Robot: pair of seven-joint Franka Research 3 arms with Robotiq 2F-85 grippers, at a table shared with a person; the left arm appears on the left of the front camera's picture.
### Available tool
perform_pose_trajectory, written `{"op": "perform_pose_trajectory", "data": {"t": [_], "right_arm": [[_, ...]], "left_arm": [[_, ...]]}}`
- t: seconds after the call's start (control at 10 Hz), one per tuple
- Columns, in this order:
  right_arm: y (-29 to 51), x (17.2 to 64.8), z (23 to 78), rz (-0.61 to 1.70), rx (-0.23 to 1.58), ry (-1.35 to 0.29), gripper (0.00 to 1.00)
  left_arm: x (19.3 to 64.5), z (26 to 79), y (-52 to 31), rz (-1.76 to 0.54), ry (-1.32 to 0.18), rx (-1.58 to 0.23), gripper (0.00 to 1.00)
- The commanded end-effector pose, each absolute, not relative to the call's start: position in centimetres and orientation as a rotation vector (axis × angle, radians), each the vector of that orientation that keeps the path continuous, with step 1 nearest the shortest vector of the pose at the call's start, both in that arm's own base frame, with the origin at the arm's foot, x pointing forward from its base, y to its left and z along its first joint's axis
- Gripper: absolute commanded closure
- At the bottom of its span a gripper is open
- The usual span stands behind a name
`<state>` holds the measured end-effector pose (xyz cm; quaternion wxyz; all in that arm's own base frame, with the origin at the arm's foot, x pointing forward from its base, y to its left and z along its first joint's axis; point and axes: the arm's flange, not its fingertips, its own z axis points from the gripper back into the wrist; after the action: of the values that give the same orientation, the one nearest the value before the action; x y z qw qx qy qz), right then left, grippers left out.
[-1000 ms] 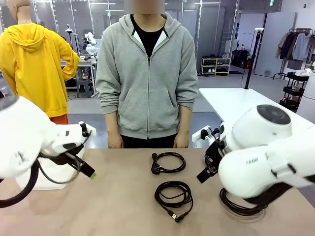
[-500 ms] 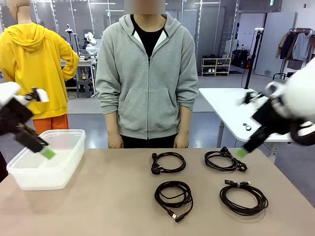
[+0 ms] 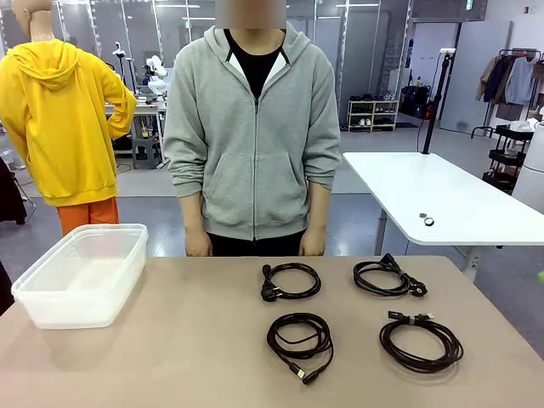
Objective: Organize and store the cables.
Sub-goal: Place the Power Cable into the Organizing box.
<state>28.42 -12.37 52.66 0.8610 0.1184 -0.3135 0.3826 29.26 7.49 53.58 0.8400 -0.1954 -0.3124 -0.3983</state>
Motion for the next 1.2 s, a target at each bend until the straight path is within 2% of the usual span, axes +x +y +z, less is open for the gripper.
{"op": "perform_pose_trajectory", "data": {"t": [0.0,0.1,0.2,1.1], "right_arm": [[-13.3,27.5,50.8,0.760,0.251,-0.657,0.00],[-12.9,27.7,50.7,0.756,0.257,-0.647,0.00],[-14.1,27.8,52.4,0.765,0.253,-0.667,0.00],[-14.1,27.8,52.4,0.765,0.253,-0.667,0.00]], "left_arm": [[27.3,50.4,7.4,-0.834,-0.699,-0.462,0.00],[27.0,50.8,7.2,-0.823,-0.694,-0.474,0.00],[29.0,53.4,8.9,-0.823,-0.687,-0.426,0.00],[29.0,53.4,8.9,-0.823,-0.687,-0.426,0.00]]}}
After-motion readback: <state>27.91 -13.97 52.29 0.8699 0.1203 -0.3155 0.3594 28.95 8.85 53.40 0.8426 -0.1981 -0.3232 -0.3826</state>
